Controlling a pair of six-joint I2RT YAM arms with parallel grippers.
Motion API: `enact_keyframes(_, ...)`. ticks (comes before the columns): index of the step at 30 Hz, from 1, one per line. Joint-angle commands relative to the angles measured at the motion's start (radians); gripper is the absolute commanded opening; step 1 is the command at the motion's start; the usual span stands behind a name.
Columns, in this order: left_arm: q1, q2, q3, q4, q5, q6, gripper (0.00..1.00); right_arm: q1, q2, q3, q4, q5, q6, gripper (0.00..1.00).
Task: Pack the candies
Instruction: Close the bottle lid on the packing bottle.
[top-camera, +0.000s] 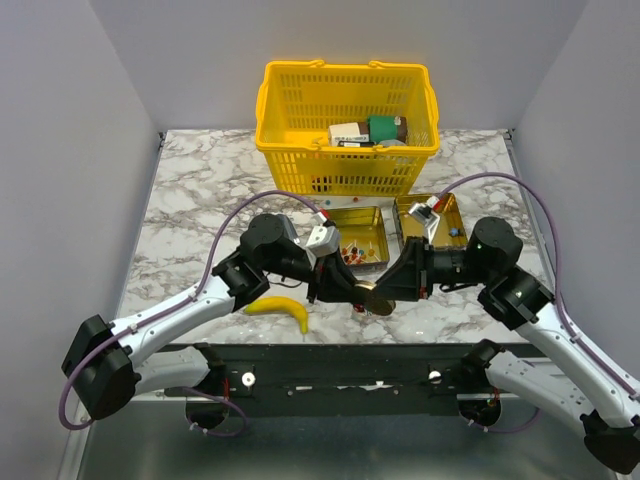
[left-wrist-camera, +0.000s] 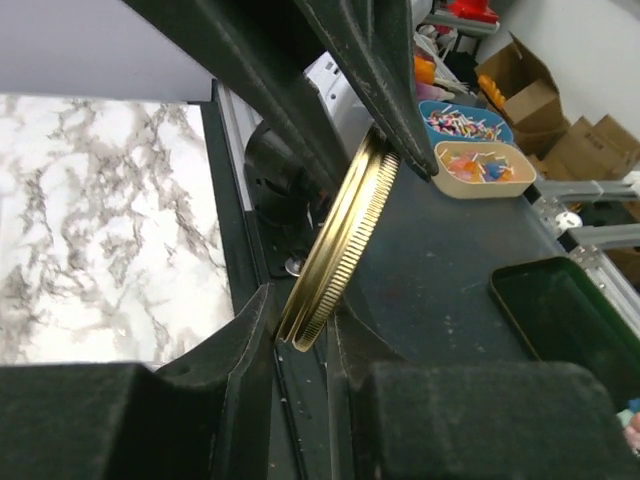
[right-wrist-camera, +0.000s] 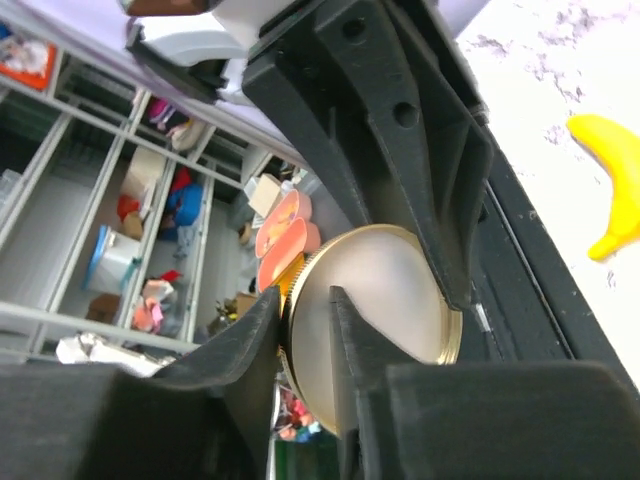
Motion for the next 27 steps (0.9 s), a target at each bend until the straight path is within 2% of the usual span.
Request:
enact_keyframes(1,0.003,0.011,-0.039,0.127,-0.092,-0.094,0.08,0.011,0.000,-0.099,0.009,0.050,0.036,0.41)
enact_keyframes(2,0.003,0.014,-0.042,0.149,-0.098,-0.105,0.06,0.011,-0.003,-0.124,0.016,0.061,0.048,0.45)
enact_keyframes(3,0.003,0.019,-0.047,0.158,-0.102,-0.119,0.05,0.011,-0.006,-0.134,0.018,0.073,0.052,0.55)
enact_keyframes(6,0.003,0.031,-0.054,0.172,-0.115,-0.159,0.04,0.011,-0.034,-0.168,0.012,0.142,0.050,0.64)
enact_keyframes(9,0.004,0.028,-0.076,0.180,-0.167,-0.202,0.03,0.011,-0.080,-0.197,-0.009,0.255,0.033,0.70)
enact_keyframes(16,0.003,0.007,-0.119,0.085,-0.341,-0.303,0.08,0.011,-0.139,-0.219,-0.175,0.599,-0.013,0.76)
enact_keyframes(23,0.003,0.011,-0.169,-0.053,-0.467,-0.429,0.11,0.011,-0.253,-0.256,-0.341,0.943,0.055,0.78)
enact_keyframes(27,0.003,0.054,-0.180,-0.121,-0.530,-0.502,0.12,0.012,-0.296,-0.294,-0.376,1.003,0.075,0.78)
